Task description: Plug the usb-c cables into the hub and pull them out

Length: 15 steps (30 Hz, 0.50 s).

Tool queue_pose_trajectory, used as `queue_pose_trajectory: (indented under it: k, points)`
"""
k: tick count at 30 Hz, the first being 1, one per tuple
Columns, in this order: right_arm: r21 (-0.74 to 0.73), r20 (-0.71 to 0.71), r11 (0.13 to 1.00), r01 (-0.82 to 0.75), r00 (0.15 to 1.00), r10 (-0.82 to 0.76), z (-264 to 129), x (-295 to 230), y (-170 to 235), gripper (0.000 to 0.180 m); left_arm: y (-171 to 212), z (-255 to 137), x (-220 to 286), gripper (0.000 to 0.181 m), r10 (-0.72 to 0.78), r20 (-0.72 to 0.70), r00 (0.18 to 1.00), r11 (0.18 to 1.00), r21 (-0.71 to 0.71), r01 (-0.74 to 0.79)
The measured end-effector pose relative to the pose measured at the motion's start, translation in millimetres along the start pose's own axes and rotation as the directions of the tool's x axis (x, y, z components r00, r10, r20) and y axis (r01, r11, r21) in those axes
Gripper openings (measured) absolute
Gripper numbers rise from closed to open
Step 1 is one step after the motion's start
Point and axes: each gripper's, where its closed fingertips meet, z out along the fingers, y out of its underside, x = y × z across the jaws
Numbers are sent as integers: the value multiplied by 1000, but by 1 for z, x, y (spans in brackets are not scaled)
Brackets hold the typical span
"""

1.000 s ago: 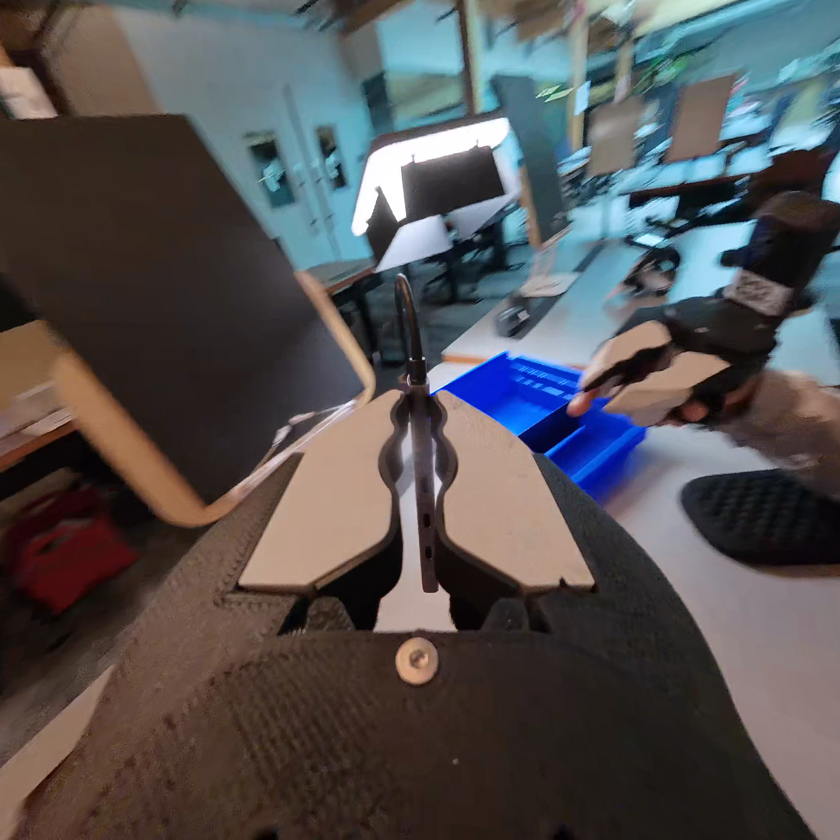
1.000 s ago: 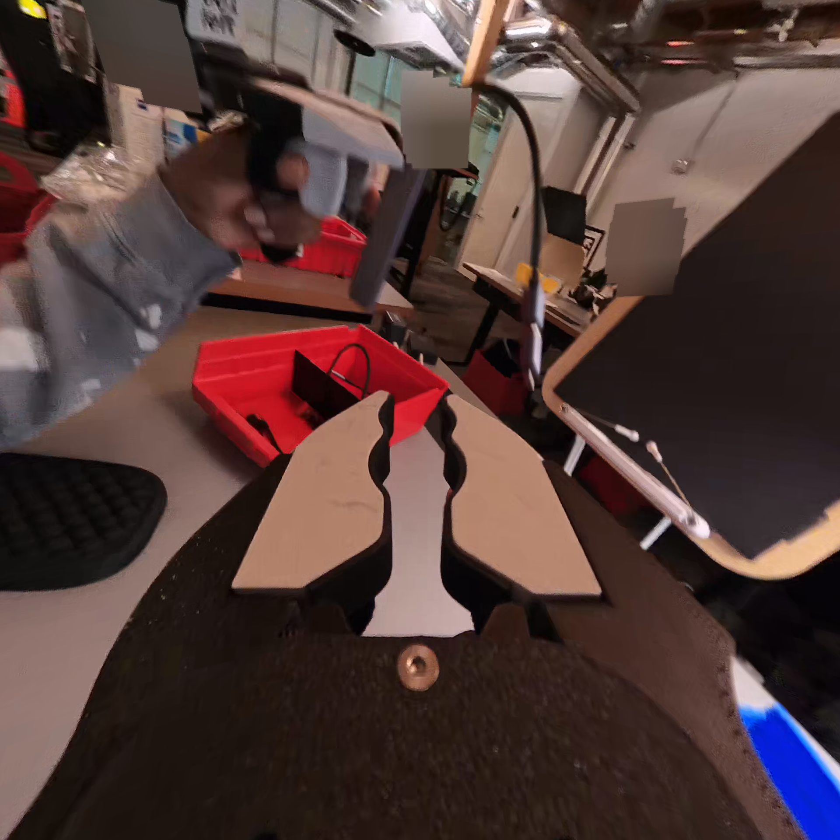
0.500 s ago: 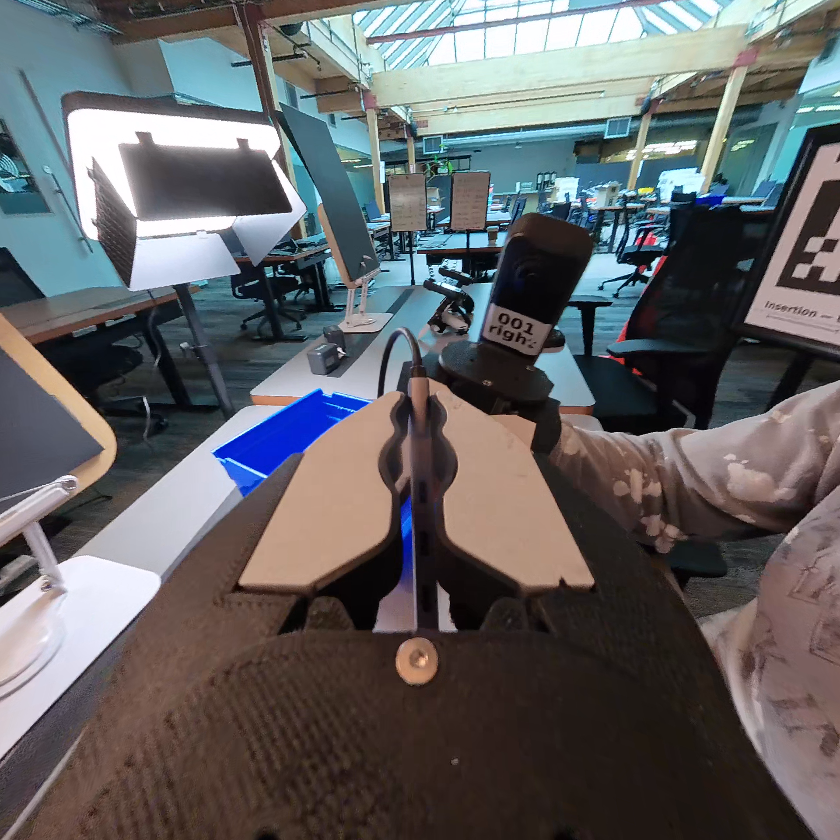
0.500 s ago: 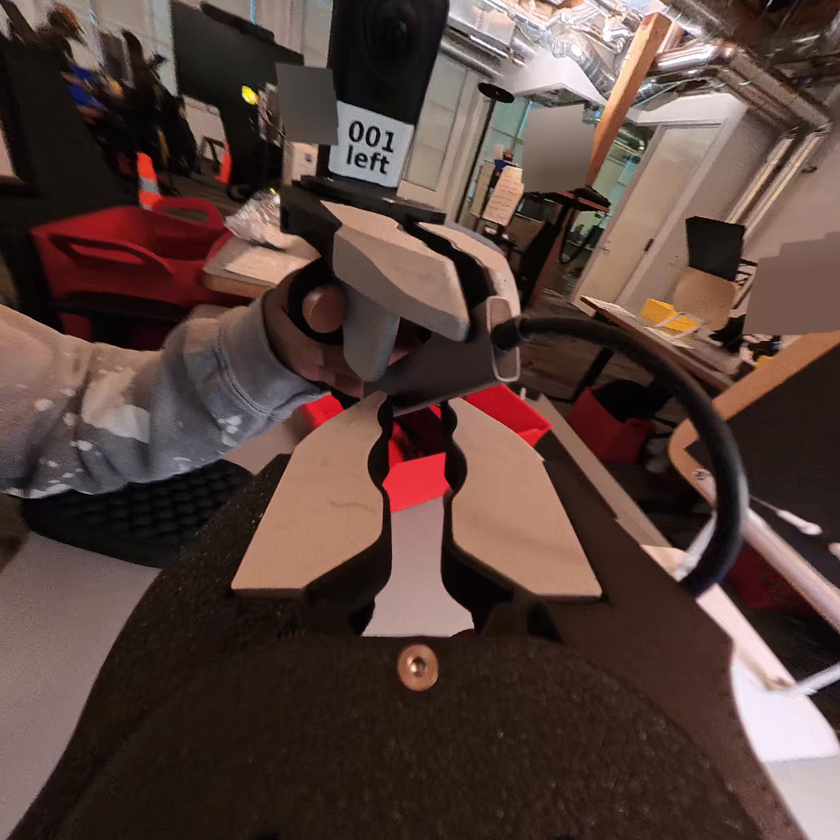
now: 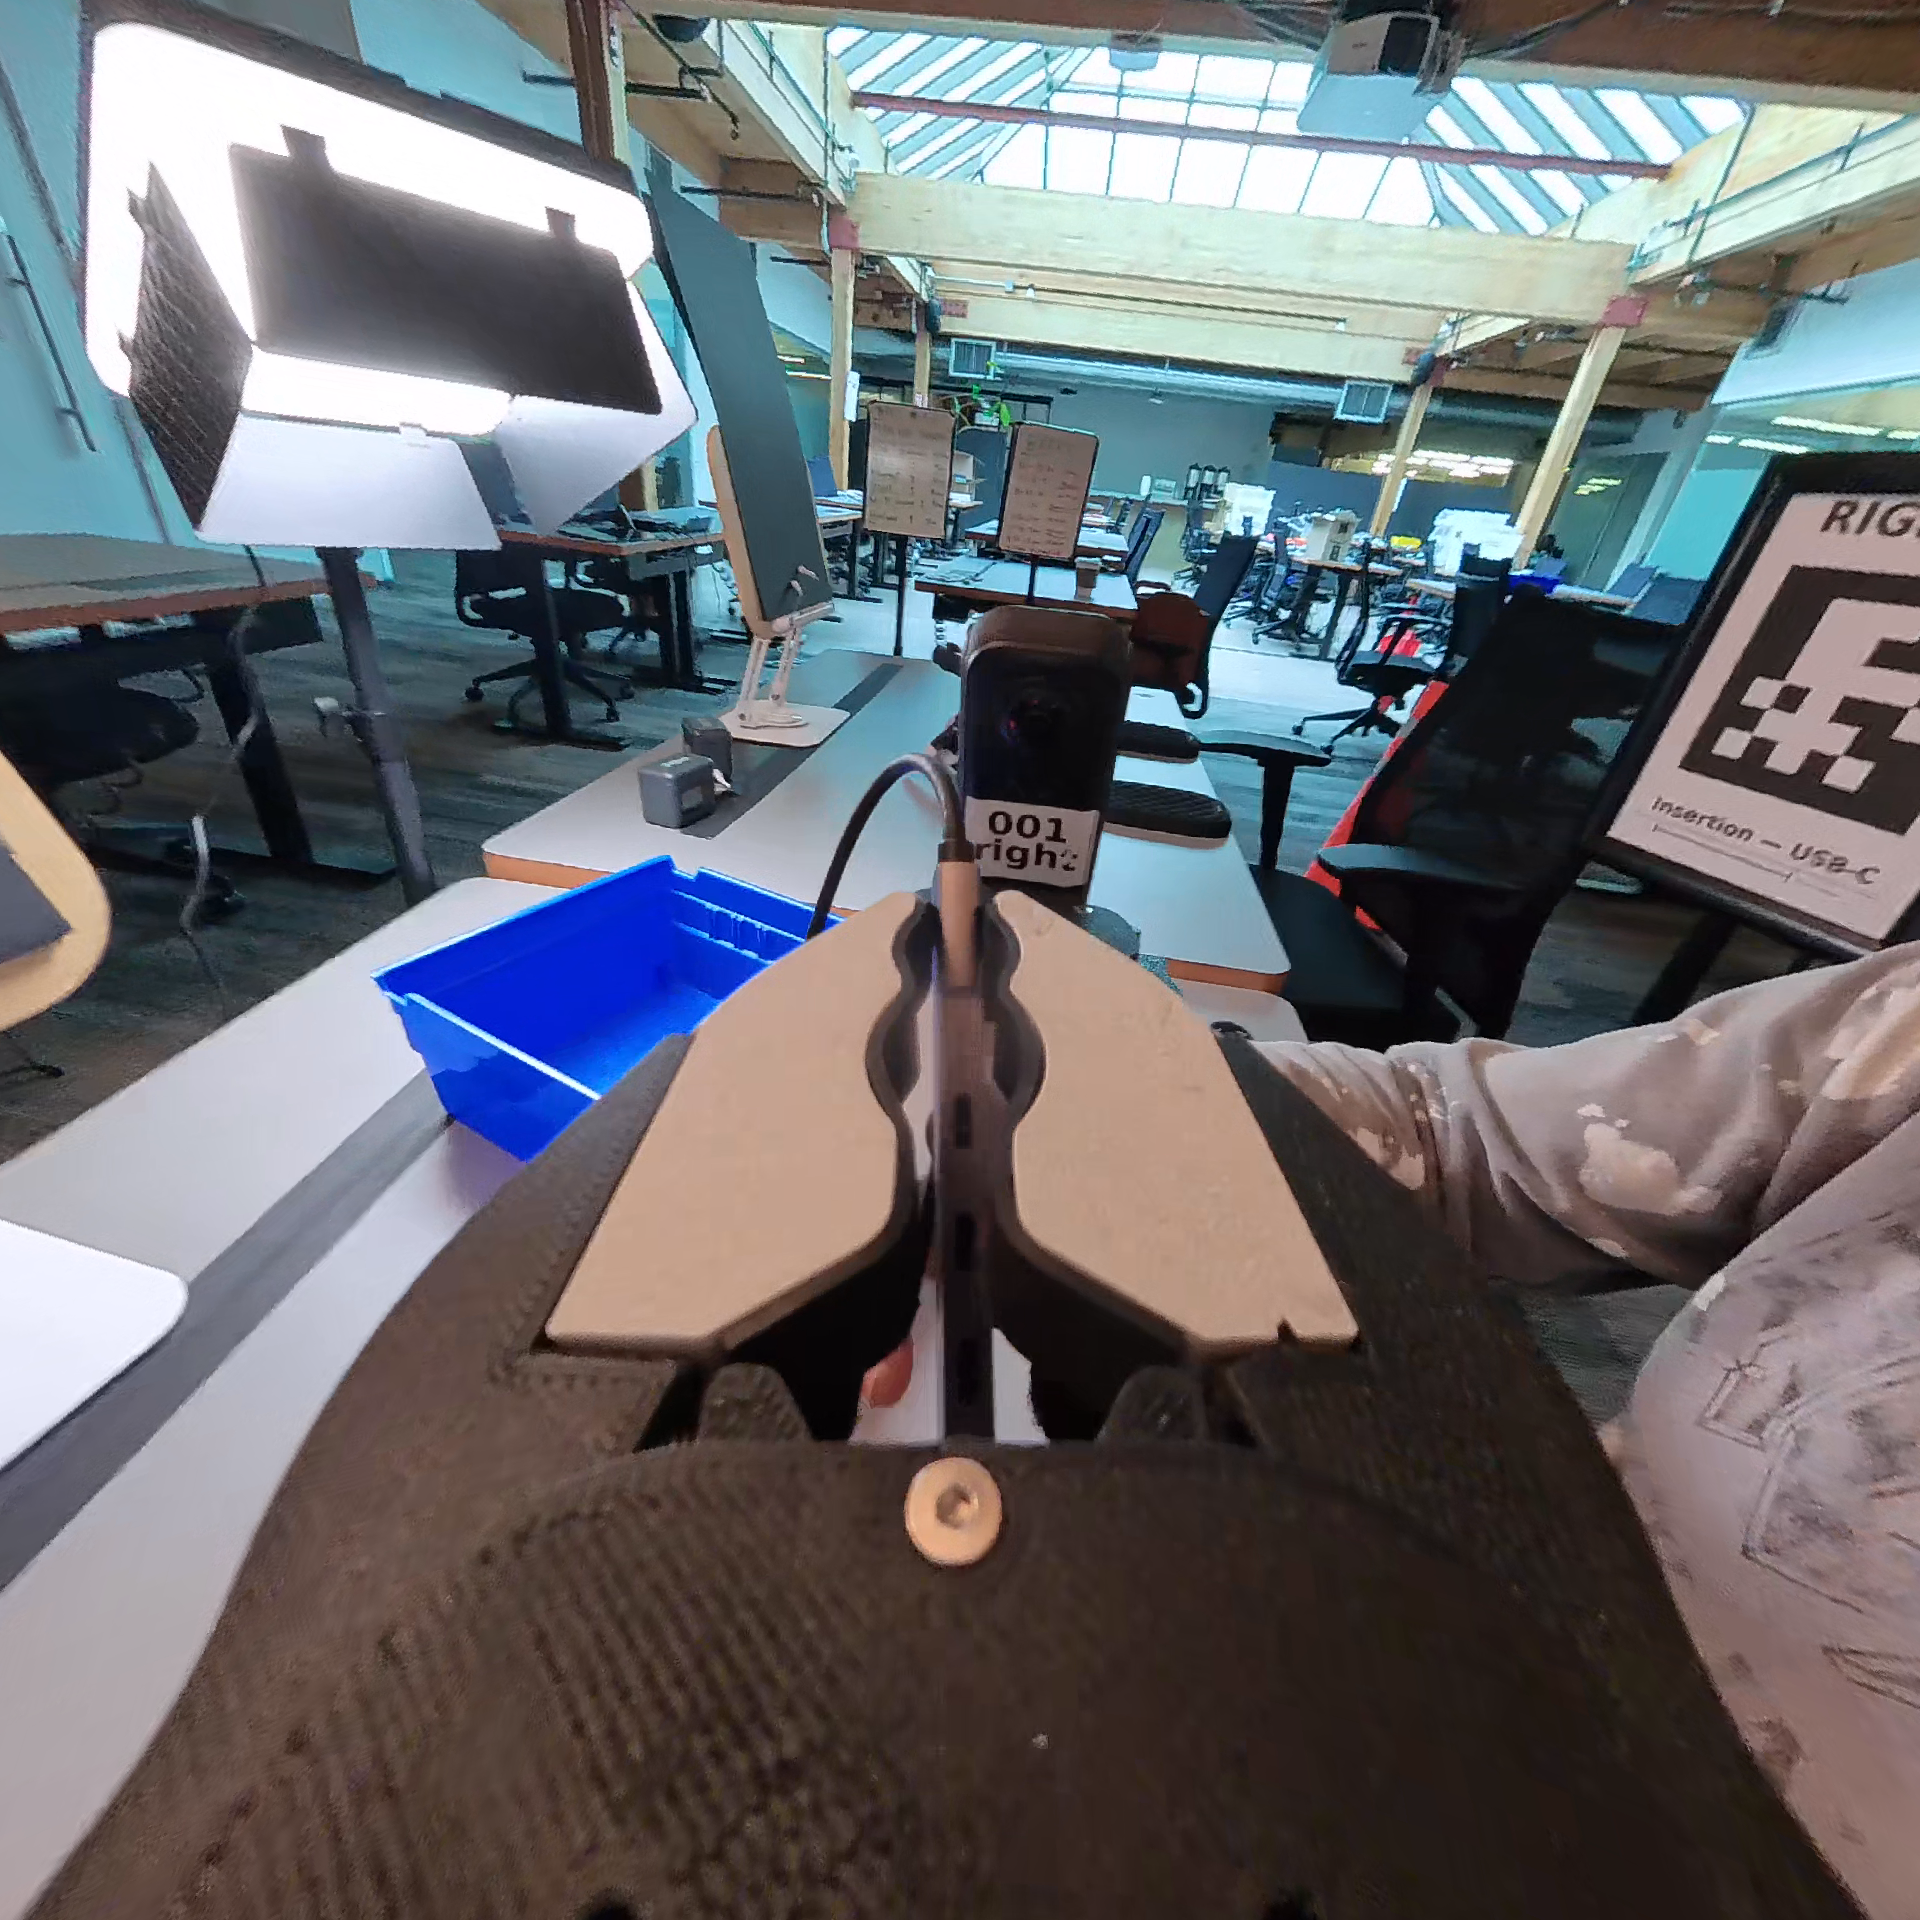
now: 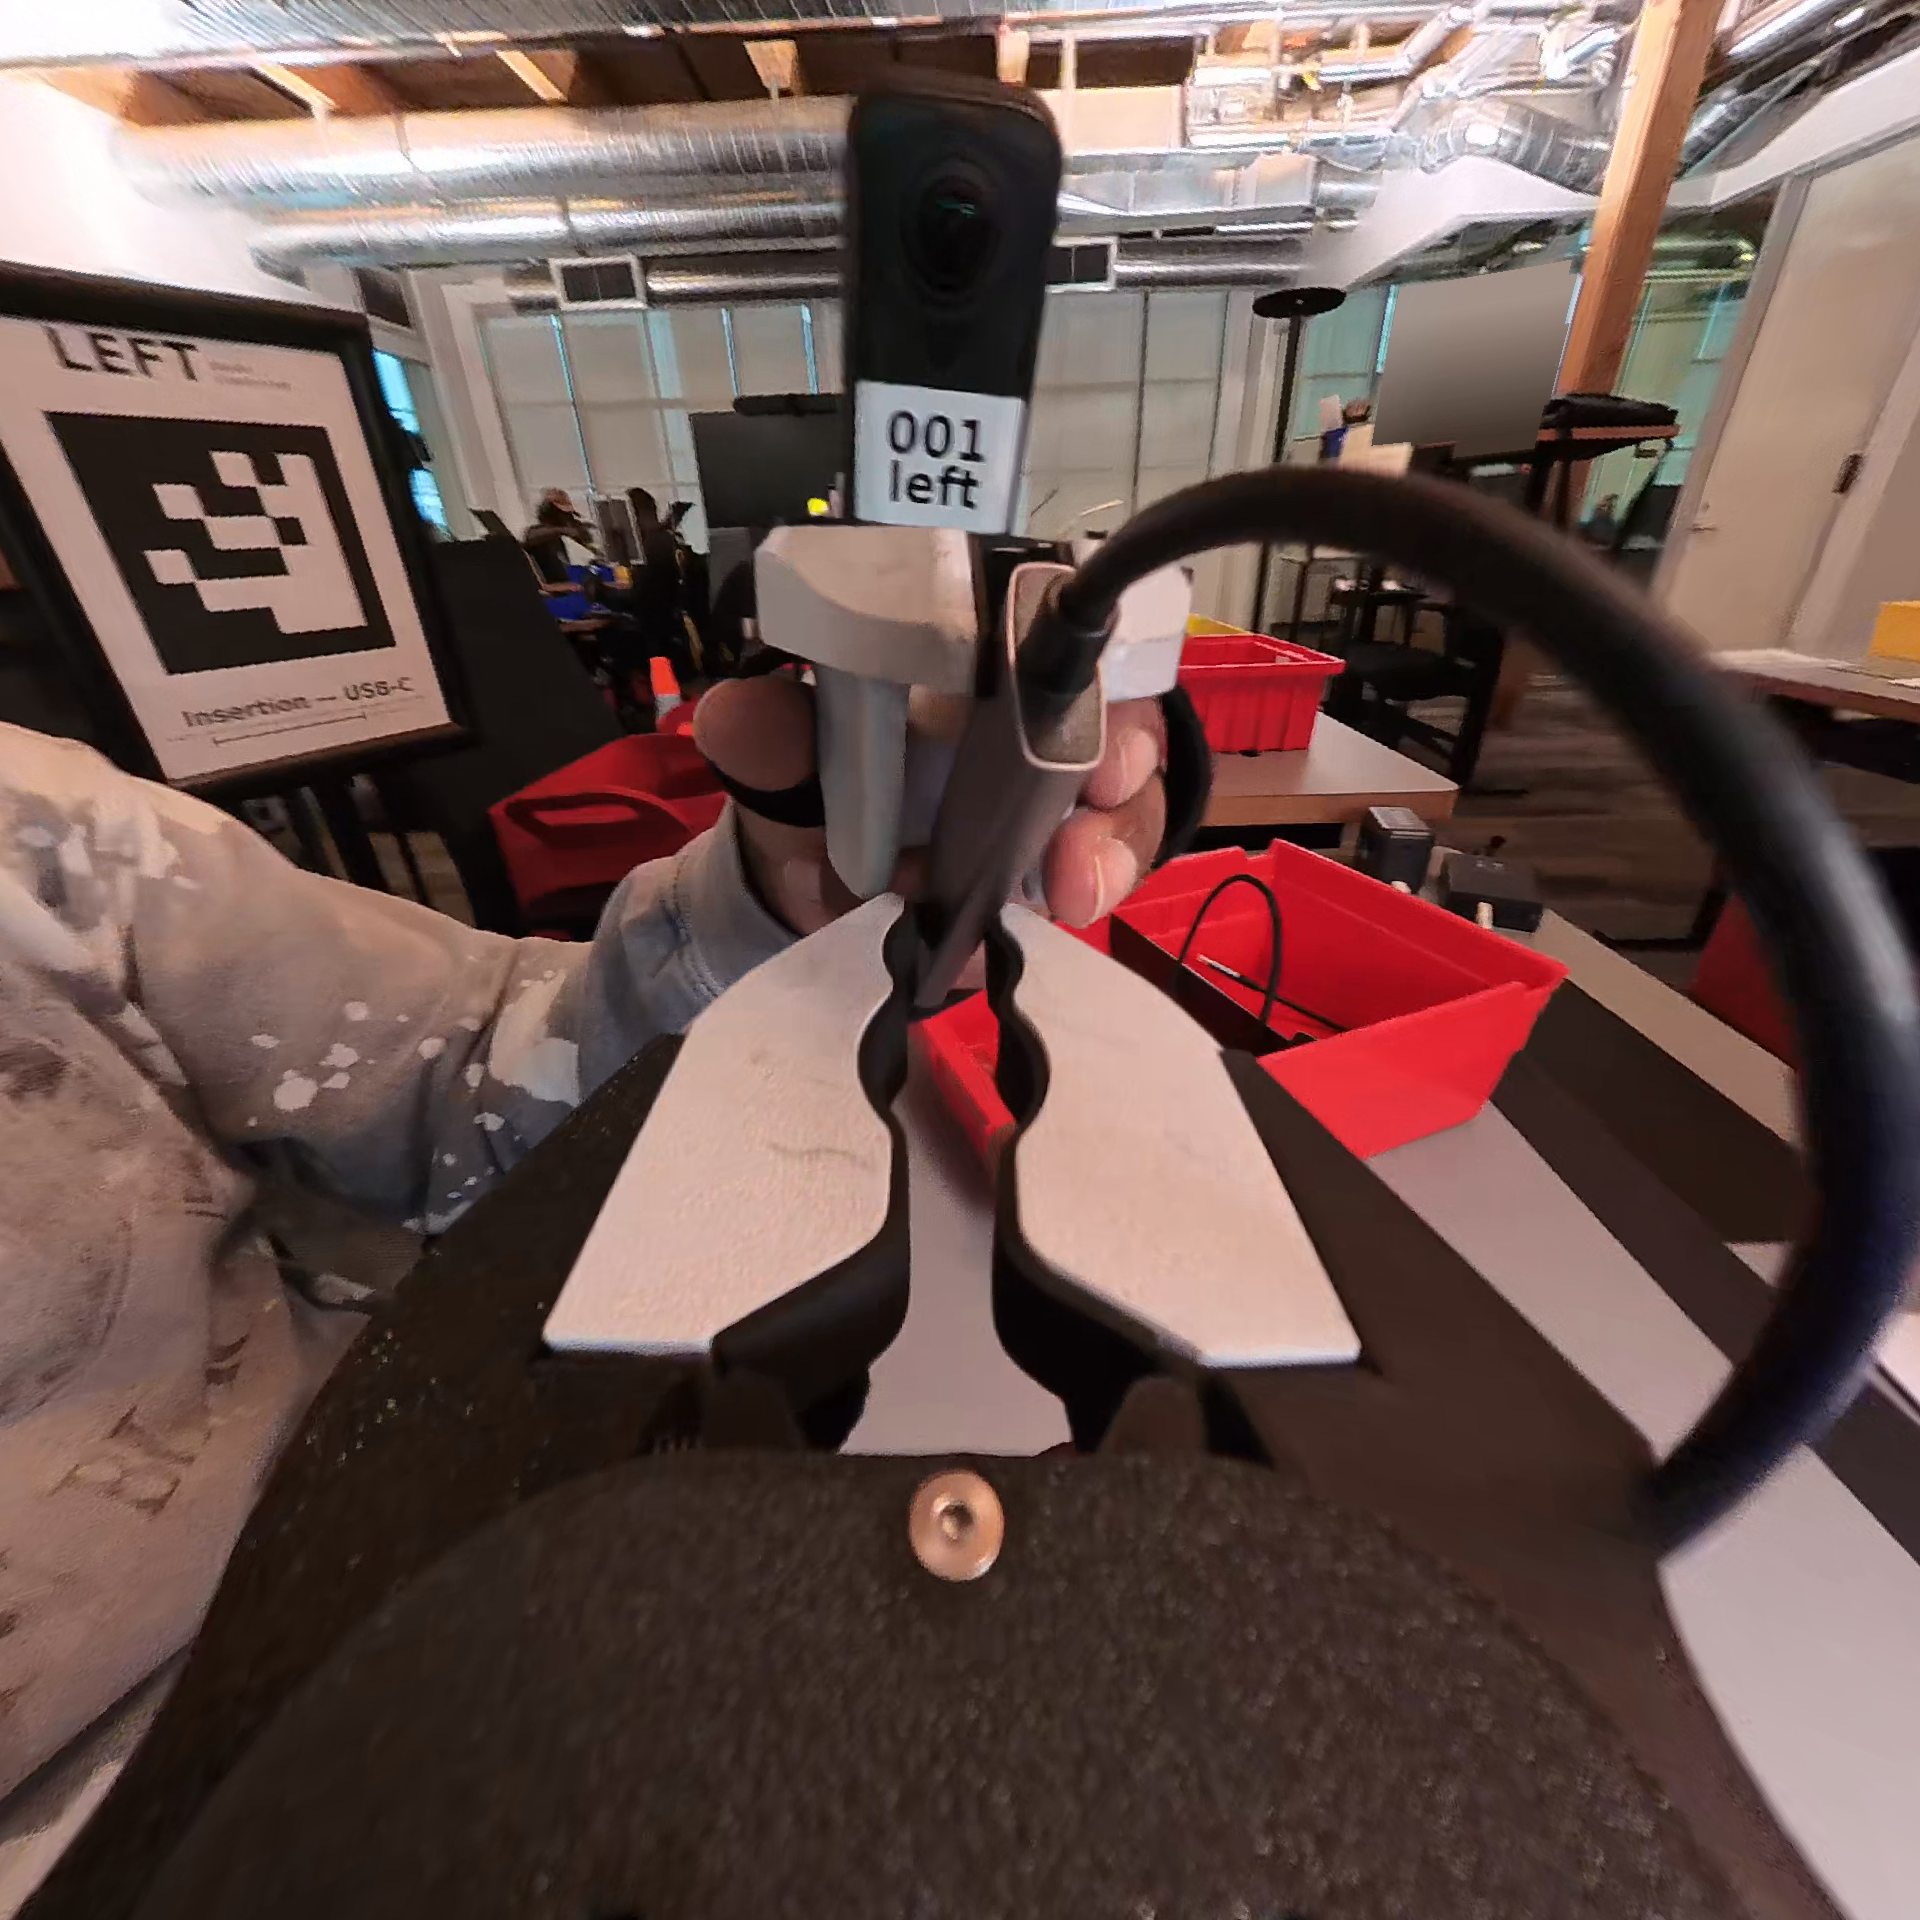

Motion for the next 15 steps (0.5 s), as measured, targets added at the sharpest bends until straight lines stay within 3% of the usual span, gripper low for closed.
queue_pose_trajectory:
  k: [4,8,12,15]
  points:
    - [113,81,992,-48,996,39,-10,-6,-14,8,-12,-9,1,12,-43,-36,998,997,61,45]
    - [271,233,948,-169,967,106,-40,-12,-44,9,-31,-38,-8,21,14,44,999,995,98,-18]
    - [340,276,918,-202,955,108,-61,-12,-59,8,-16,-61,-30,22,131,193,972,990,-82,-117]
    - [353,249,919,-177,964,90,-70,-10,-65,8,7,-90,-67,20,280,391,877,933,-327,-152]
